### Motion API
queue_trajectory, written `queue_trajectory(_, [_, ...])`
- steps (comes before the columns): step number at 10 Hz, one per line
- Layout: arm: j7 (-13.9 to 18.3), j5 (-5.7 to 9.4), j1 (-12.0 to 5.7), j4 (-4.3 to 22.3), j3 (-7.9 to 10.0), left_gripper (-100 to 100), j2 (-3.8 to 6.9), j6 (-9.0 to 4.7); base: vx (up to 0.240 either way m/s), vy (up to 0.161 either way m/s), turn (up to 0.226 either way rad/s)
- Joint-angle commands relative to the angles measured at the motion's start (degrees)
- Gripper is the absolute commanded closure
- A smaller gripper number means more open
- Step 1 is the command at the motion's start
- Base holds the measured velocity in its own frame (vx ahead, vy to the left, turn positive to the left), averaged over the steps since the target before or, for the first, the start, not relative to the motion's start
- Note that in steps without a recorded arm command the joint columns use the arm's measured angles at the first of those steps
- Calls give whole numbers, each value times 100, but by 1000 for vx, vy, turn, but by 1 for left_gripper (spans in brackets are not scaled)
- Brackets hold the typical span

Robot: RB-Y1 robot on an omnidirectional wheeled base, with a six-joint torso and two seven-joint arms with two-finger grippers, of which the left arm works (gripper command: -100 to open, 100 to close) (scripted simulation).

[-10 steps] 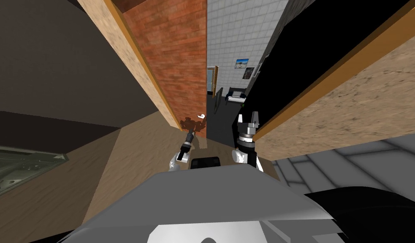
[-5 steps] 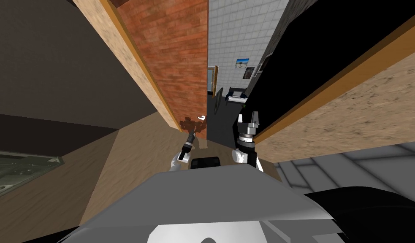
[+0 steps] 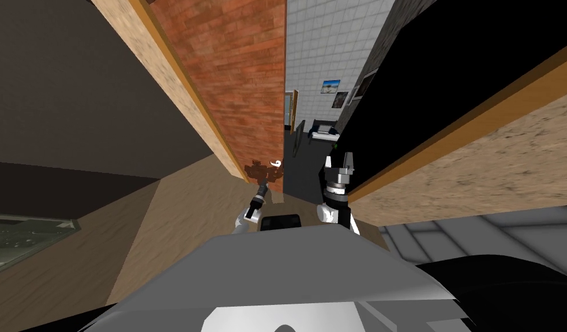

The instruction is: Push the door open

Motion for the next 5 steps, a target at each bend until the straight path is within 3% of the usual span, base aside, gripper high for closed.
queue_trajectory(1, [29, -4, -70, 177, -26, -100, -7, -66, 119, 39, -7])
queue_trajectory(5, [97, -16, -268, 645, -93, -100, -53, -196, 115, 18, -8])
